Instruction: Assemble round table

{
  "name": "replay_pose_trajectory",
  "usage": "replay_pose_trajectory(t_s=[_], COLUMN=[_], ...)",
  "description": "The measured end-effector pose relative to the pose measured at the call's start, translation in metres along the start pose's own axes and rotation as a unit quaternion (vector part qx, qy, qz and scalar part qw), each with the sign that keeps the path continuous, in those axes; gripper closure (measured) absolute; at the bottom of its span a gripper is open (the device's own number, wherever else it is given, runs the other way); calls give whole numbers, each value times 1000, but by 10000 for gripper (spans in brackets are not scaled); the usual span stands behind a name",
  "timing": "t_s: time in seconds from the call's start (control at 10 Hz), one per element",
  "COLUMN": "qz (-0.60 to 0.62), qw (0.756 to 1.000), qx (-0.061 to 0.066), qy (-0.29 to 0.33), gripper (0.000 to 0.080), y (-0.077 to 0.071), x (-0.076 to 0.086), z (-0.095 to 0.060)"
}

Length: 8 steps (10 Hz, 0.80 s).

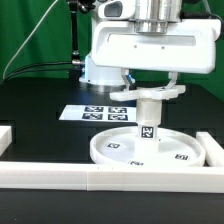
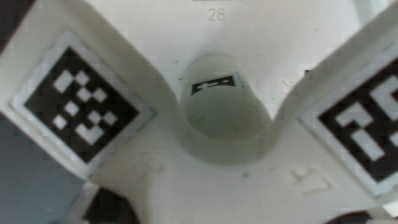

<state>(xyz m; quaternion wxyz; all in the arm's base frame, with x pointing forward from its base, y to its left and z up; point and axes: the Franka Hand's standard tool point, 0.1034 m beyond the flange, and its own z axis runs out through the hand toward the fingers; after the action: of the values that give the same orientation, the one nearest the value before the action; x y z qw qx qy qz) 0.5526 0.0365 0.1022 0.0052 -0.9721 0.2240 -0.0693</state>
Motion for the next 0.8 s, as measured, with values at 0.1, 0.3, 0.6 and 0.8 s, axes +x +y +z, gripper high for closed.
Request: replay_pose_trajectory(t_s=[0.1, 0.3, 0.6, 0.8], qz=[11, 120, 280, 358], qw=[1000, 993, 959, 933], qx=[1, 12, 26, 33], qy=[0, -7, -21, -28], gripper=[347, 347, 348, 348], y=[0, 0, -1, -2], x=[0, 1, -1, -1], z=[0, -1, 0, 0])
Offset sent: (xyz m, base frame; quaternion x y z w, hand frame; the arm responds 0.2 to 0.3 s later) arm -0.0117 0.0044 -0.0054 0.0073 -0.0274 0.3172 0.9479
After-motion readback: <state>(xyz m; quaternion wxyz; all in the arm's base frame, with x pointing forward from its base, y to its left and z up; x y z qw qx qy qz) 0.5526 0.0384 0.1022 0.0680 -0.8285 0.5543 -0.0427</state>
